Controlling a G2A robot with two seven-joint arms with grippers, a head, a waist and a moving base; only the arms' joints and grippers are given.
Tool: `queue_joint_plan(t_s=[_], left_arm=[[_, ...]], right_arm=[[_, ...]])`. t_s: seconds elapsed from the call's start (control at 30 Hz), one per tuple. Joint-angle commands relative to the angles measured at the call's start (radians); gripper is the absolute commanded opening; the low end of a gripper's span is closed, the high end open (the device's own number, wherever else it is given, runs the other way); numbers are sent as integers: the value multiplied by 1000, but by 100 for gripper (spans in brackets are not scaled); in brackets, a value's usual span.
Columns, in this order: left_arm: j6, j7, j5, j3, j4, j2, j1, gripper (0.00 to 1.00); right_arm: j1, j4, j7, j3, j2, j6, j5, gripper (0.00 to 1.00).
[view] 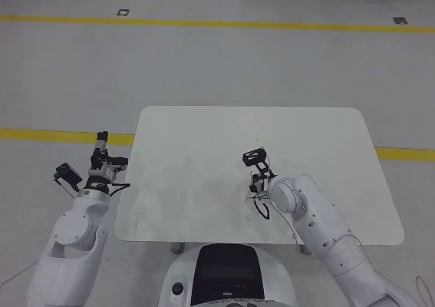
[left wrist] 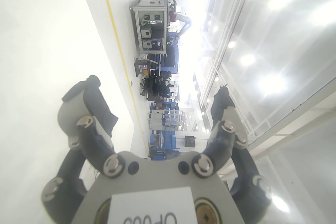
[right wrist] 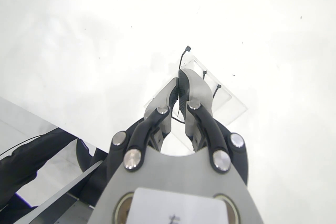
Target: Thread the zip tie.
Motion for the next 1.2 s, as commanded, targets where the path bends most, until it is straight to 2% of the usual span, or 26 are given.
queue_joint_plan(t_s=[0.0, 0.4, 0.6, 0.77, 1.17], left_arm=[[0, 0, 0, 0, 0, 0, 0, 100], [0, 0, 0, 0, 0, 0, 0, 100], [0, 0, 0, 0, 0, 0, 0, 100], [0, 0, 0, 0, 0, 0, 0, 100], [0, 0, 0, 0, 0, 0, 0, 100]], right_arm=[[-1, -1, -1, 1, 0, 0, 0, 0], [-1, -1, -1, 1, 0, 0, 0, 0], [-22, 16, -83, 23, 2, -9, 37, 0], [-44, 16, -147, 44, 6, -36, 74, 0], [-85, -10, -195, 102, 18, -104, 177, 0]])
